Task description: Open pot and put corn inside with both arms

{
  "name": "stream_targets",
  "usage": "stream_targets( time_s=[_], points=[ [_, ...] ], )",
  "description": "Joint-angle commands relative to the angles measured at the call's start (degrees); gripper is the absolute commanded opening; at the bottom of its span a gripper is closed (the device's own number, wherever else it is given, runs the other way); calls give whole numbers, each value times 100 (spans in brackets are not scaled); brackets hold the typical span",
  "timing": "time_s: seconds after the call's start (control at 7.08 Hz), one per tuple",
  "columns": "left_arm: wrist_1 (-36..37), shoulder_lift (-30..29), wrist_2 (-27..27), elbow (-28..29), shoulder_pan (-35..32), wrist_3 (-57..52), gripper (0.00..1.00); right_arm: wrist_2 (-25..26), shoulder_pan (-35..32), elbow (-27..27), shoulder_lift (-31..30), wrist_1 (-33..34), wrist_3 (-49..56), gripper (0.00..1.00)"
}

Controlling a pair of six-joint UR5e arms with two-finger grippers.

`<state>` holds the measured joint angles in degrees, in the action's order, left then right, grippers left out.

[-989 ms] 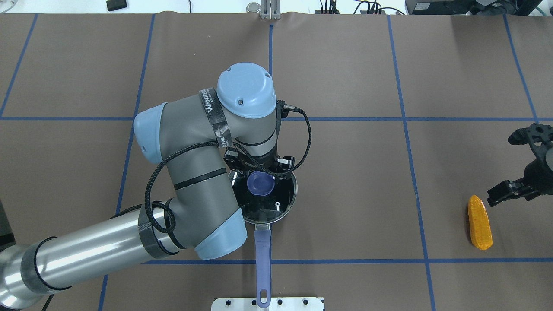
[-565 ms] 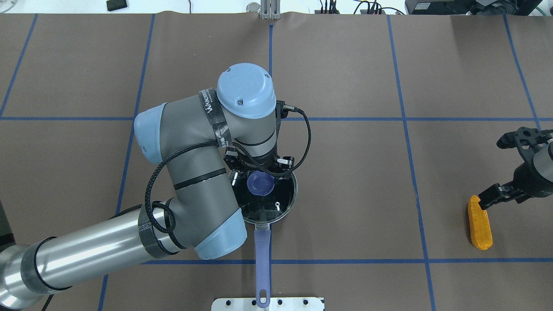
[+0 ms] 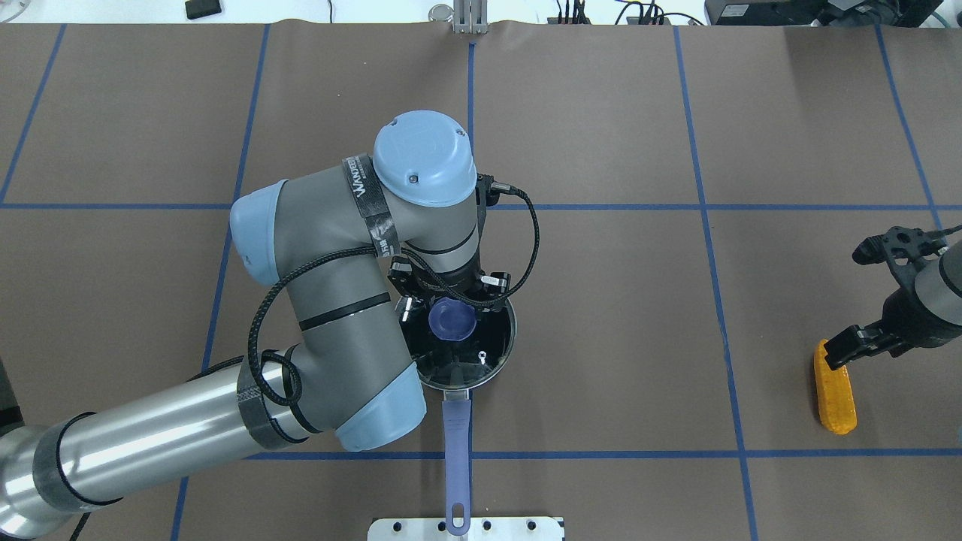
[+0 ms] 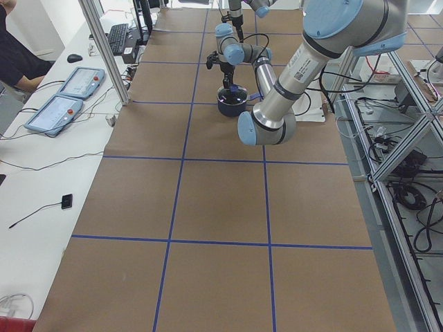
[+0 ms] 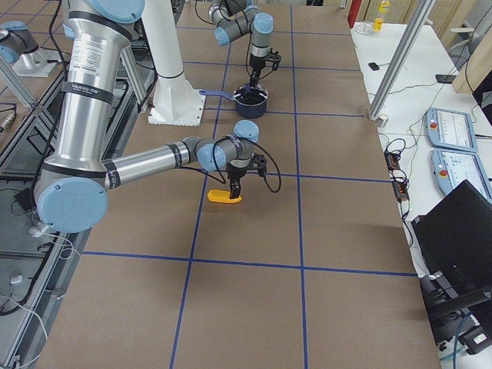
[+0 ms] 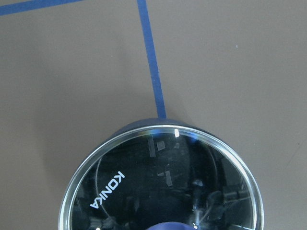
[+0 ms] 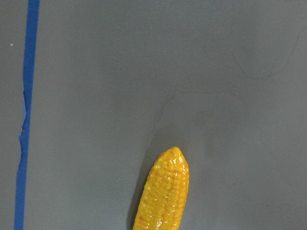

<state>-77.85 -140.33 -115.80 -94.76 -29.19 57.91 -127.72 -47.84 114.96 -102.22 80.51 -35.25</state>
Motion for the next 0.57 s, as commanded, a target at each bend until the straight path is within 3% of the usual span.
stream_targets(
  time_s=[0.0,0.14,0.42],
  points=[
    [-2,-4,-30,-77,-34,-8,52,10,98,-35,9,-9,0,100],
    [7,-4,-39,-139,-104,-25,52,132,221,-114,9,-52,0,100],
    [42,40,-590,-349,-612,-104,52,273,501,-412,368,-61,-287,100]
  ],
)
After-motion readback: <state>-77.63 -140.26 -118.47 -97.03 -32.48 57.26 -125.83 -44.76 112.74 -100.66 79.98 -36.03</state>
